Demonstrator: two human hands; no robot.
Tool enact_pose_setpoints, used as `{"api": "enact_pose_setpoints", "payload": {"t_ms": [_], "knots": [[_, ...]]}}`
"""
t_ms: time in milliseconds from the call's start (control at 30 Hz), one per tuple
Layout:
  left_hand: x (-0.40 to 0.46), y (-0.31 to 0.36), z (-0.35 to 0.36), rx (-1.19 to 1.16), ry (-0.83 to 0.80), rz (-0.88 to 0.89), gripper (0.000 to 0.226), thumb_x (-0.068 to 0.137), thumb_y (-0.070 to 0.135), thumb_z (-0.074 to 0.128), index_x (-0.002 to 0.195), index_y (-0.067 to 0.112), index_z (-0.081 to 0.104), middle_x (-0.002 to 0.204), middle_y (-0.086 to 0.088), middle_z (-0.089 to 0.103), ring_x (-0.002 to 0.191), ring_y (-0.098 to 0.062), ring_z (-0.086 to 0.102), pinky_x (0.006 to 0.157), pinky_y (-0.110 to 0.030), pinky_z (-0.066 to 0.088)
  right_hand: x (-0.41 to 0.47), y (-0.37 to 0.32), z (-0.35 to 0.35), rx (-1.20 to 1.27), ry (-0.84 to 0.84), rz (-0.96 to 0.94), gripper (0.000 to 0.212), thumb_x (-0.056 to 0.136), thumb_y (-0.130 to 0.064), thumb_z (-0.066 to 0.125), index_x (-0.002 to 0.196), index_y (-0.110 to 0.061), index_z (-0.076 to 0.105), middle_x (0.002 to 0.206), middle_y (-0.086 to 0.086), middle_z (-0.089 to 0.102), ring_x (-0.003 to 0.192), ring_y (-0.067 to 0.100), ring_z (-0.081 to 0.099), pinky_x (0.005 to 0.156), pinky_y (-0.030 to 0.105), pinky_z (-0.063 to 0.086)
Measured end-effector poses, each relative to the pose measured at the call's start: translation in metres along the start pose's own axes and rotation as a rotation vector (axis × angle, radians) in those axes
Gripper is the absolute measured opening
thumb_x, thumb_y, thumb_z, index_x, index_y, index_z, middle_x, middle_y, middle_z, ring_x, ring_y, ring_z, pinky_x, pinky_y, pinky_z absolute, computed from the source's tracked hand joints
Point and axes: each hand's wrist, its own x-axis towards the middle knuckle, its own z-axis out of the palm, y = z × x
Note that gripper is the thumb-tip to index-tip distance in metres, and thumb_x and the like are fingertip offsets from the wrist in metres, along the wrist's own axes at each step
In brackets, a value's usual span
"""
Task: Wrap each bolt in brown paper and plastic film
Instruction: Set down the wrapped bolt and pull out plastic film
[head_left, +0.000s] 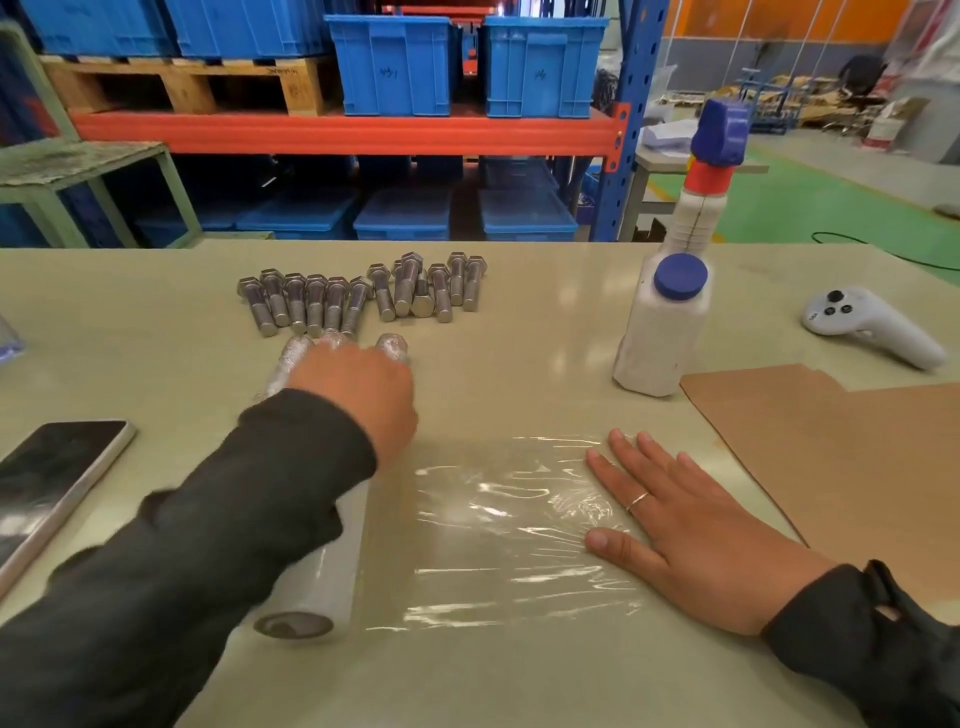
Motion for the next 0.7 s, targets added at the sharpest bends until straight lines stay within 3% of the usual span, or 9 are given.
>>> {"api": "enact_pose_setpoints", "payload": {"t_ms": [100, 167, 300, 433, 600, 700], "knots": [[0.029, 0.011, 0.005, -0.012, -0.214, 0.135, 0.039, 0.096, 0.026, 0.035, 0.13, 0.013, 0.049, 0.133, -0.009, 0.047, 0.12, -0.027, 0.046, 0.102, -0.036, 0.038, 0.0, 0.001, 0.001, 0.014, 0.008, 0.003, 0.081, 0.066, -0.078, -0.003, 0.132, -0.04, -0.03, 0.146, -0.014, -0.035, 0.133, 0.005, -0.035, 0.111, 0.026, -0.019], [0.039, 0.012, 0.013, 0.007, -0.288, 0.051, 0.043, 0.095, 0.025, 0.037, 0.135, 0.009, 0.039, 0.136, -0.013, 0.044, 0.122, -0.029, 0.044, 0.1, -0.034, 0.037, 0.0, 0.002, 0.002, 0.022, 0.011, 0.004, 0.082, 0.065, -0.078, -0.003, 0.133, -0.039, -0.028, 0.147, -0.014, -0.033, 0.133, 0.004, -0.034, 0.11, 0.025, -0.019], [0.042, 0.006, 0.026, -0.258, -0.246, -0.234, 0.06, 0.088, 0.025, 0.046, 0.141, 0.015, 0.02, 0.142, -0.01, 0.035, 0.132, -0.027, 0.034, 0.106, -0.037, 0.026, 0.001, 0.003, 0.004, 0.032, 0.02, 0.003, 0.087, 0.065, -0.08, -0.002, 0.139, -0.039, -0.024, 0.148, -0.014, -0.031, 0.135, 0.005, -0.032, 0.111, 0.026, -0.018], [0.043, -0.011, 0.048, -0.195, -0.162, -0.207, 0.071, 0.083, 0.037, 0.041, 0.146, 0.024, 0.008, 0.155, -0.003, 0.009, 0.143, -0.024, 0.002, 0.114, -0.044, -0.003, 0.001, 0.003, 0.004, 0.033, 0.021, 0.004, 0.083, 0.066, -0.079, -0.002, 0.135, -0.04, -0.026, 0.148, -0.015, -0.031, 0.135, 0.004, -0.032, 0.111, 0.026, -0.018], [0.039, -0.007, 0.048, -0.282, -0.135, -0.267, 0.074, 0.077, 0.043, 0.041, 0.144, 0.027, 0.013, 0.153, 0.0, 0.01, 0.142, -0.025, 0.0, 0.116, -0.041, -0.002, 0.0, 0.002, 0.002, 0.047, 0.026, -0.009, 0.084, 0.065, -0.078, -0.003, 0.137, -0.039, -0.024, 0.146, -0.016, -0.031, 0.135, 0.003, -0.031, 0.111, 0.025, -0.017], [0.034, 0.002, 0.035, -0.229, -0.138, -0.232, 0.061, 0.087, 0.036, 0.04, 0.142, 0.02, 0.022, 0.15, -0.002, 0.013, 0.141, -0.027, 0.003, 0.113, -0.041, -0.001, -0.001, 0.003, -0.004, 0.254, 0.11, 0.033, 0.082, 0.073, -0.071, 0.005, 0.146, -0.035, -0.006, 0.152, -0.016, -0.017, 0.138, 0.001, -0.022, 0.11, 0.018, -0.011]]}}
